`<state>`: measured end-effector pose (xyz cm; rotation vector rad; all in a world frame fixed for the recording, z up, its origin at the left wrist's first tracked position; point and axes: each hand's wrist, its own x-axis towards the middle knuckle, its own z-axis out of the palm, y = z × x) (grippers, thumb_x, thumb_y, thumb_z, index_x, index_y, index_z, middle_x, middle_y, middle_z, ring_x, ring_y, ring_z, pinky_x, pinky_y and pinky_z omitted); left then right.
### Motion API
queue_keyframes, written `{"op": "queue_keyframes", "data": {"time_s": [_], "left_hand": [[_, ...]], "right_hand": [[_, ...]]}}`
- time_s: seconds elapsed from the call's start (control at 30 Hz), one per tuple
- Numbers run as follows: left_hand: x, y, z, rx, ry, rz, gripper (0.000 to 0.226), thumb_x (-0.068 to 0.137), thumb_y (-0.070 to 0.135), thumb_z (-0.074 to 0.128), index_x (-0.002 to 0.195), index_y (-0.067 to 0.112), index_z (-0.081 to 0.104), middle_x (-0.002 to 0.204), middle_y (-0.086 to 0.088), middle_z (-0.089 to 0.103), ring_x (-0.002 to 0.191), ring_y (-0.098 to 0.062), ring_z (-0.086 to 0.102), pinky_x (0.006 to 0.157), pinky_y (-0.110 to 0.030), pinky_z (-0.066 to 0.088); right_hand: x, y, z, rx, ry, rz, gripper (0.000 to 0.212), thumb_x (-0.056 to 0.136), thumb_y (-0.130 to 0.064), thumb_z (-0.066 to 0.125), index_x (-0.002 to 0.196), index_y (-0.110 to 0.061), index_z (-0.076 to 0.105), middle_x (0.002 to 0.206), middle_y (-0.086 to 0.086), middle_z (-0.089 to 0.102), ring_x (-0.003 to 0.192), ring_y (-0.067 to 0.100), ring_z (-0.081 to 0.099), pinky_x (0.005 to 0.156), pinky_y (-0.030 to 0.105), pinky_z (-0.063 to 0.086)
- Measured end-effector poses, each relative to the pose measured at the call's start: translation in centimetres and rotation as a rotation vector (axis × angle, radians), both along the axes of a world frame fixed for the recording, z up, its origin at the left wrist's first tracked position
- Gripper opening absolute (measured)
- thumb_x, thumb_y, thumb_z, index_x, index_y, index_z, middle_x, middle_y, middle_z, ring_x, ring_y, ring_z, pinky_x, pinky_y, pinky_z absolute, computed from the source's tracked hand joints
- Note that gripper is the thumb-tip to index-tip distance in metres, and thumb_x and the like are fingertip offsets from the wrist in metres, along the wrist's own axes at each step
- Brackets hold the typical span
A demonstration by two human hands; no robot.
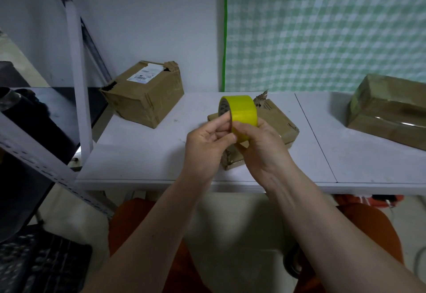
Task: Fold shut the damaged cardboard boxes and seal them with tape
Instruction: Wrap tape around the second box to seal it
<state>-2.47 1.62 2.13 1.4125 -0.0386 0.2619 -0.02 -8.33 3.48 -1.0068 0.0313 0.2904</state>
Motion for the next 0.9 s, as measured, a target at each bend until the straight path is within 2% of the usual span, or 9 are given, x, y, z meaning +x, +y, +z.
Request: {"op": "queue_keyframes", "data": {"time_s": [0.13, 0.27, 0.43, 0.53, 0.7, 0.9], "left_hand": [[0.1, -0.06, -0.17, 0.006, -0.009, 0.021, 0.052, 0.081, -0.022, 0.055, 0.128, 0.0, 0.054, 0.09, 0.004, 0.072, 0.085, -0.003, 0.067, 0.079, -0.017, 0.052], [0.21, 0.16, 0.01, 0.014, -0.018, 0.009, 0.054, 0.081, -0.021, 0.055, 0.127, 0.008, 0.055, 0.091, 0.004, 0.072, 0.087, -0.005, 0.067, 0.079, -0.016, 0.051], [0.1, 0.19, 0.16, 0.015, -0.045, -0.032, 0.055, 0.081, -0.018, 0.058, 0.12, 0.022, 0.057, 0.088, 0.01, 0.074, 0.089, -0.004, 0.068, 0.079, -0.016, 0.051], [0.1, 0.19, 0.43, 0.001, -0.055, -0.04, 0.056, 0.081, -0.018, 0.057, 0.121, 0.021, 0.055, 0.087, 0.011, 0.074, 0.087, -0.003, 0.068, 0.078, -0.015, 0.051], [0.21, 0.22, 0.53, -0.021, -0.048, -0.032, 0.06, 0.081, -0.023, 0.054, 0.124, 0.019, 0.051, 0.084, 0.012, 0.074, 0.086, -0.001, 0.068, 0.077, -0.014, 0.051], [0.31, 0.66, 0.5, -0.001, -0.049, -0.042, 0.059, 0.082, -0.023, 0.052, 0.121, 0.022, 0.055, 0.091, 0.011, 0.074, 0.093, -0.005, 0.068, 0.081, -0.017, 0.051]], "right_hand": [[0.15, 0.27, 0.59, 0.004, -0.017, 0.019, 0.023, 0.083, 0.01, 0.042, 0.094, -0.002, 0.058, 0.064, 0.007, 0.064, 0.058, 0.013, 0.063, 0.054, 0.017, 0.05], [-0.01, 0.14, 0.53, -0.023, -0.085, 0.039, 0.029, 0.081, 0.015, 0.038, 0.081, -0.004, 0.06, 0.064, 0.005, 0.067, 0.061, 0.012, 0.064, 0.059, 0.017, 0.051], [0.13, 0.12, 0.23, -0.047, -0.1, 0.028, 0.031, 0.077, 0.017, 0.037, 0.093, 0.004, 0.06, 0.079, 0.017, 0.066, 0.073, 0.023, 0.065, 0.066, 0.021, 0.054], [0.19, 0.09, 0.25, -0.042, -0.105, 0.031, 0.036, 0.076, 0.018, 0.036, 0.104, 0.008, 0.057, 0.085, 0.02, 0.064, 0.078, 0.027, 0.063, 0.068, 0.023, 0.054], [0.09, 0.07, 0.24, -0.036, -0.143, 0.02, 0.013, 0.088, 0.003, 0.053, 0.089, -0.006, 0.062, 0.075, 0.006, 0.068, 0.07, 0.013, 0.065, 0.066, 0.019, 0.053], [0.0, 0.07, 0.35, -0.024, -0.148, 0.06, 0.018, 0.086, 0.008, 0.05, 0.094, -0.003, 0.062, 0.075, 0.006, 0.07, 0.071, 0.014, 0.066, 0.067, 0.02, 0.053]]}}
